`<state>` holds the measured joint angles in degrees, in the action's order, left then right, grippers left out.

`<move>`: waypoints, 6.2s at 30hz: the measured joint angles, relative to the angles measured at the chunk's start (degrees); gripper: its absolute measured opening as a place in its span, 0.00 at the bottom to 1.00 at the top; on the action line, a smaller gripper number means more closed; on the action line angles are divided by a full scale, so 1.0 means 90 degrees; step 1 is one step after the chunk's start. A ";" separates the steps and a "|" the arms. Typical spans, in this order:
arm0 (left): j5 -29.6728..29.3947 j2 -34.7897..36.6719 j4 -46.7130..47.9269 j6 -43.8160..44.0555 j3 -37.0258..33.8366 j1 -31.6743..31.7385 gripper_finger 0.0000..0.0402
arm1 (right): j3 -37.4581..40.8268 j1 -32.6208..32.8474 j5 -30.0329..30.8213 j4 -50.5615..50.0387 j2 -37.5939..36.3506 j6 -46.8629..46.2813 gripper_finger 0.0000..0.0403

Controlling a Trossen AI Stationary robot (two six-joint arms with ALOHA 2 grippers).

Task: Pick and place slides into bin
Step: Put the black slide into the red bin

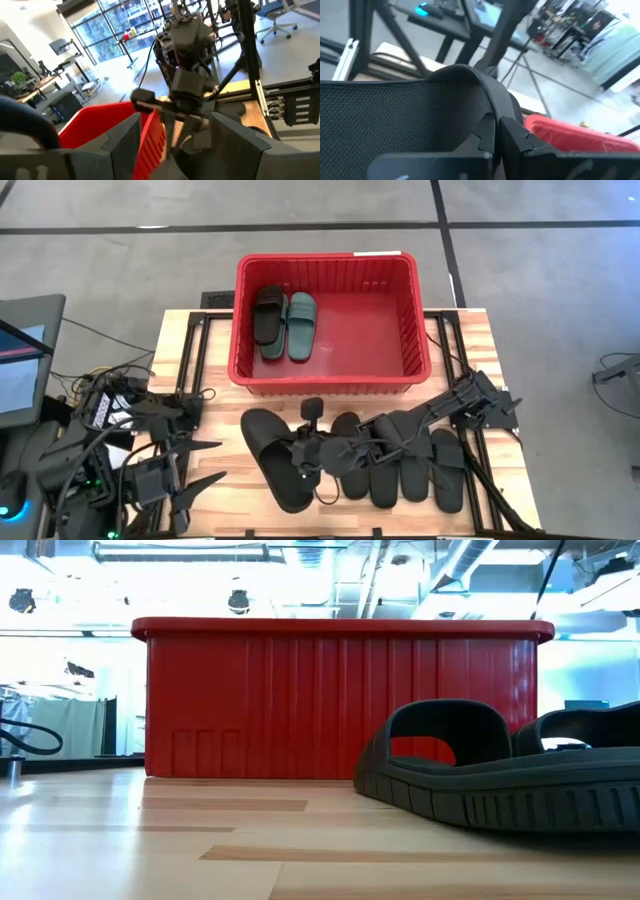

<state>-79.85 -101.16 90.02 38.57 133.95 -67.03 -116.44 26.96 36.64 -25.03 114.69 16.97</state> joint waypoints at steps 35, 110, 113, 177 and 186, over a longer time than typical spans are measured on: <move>-0.1113 0.0213 0.0000 -0.0337 0.0002 -0.0642 0.55 | -0.2043 -0.1787 0.1219 -0.4438 -0.0017 -0.1336 0.00; -0.1062 0.6383 -0.0092 0.1422 -0.6455 0.1756 0.55 | 0.0482 -0.6195 -0.3967 0.0070 0.0833 0.0040 0.00; -0.1110 0.6391 -0.0083 0.1401 -0.6455 0.1756 0.55 | 0.0495 -0.6227 -0.3997 0.0018 0.0984 -0.0056 0.00; -0.1130 0.6455 -0.0114 0.1676 -0.6455 0.1754 0.55 | 0.0481 -0.6285 -0.4031 0.0481 0.1549 0.1511 0.23; -0.1130 0.6455 -0.0134 0.1697 -0.6455 0.1754 0.55 | 0.0481 -0.6198 -0.4048 0.0516 0.1549 0.1388 0.31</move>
<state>-90.02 -43.07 88.82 53.84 75.85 -51.24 -112.12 -28.82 0.21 -20.39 128.64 29.46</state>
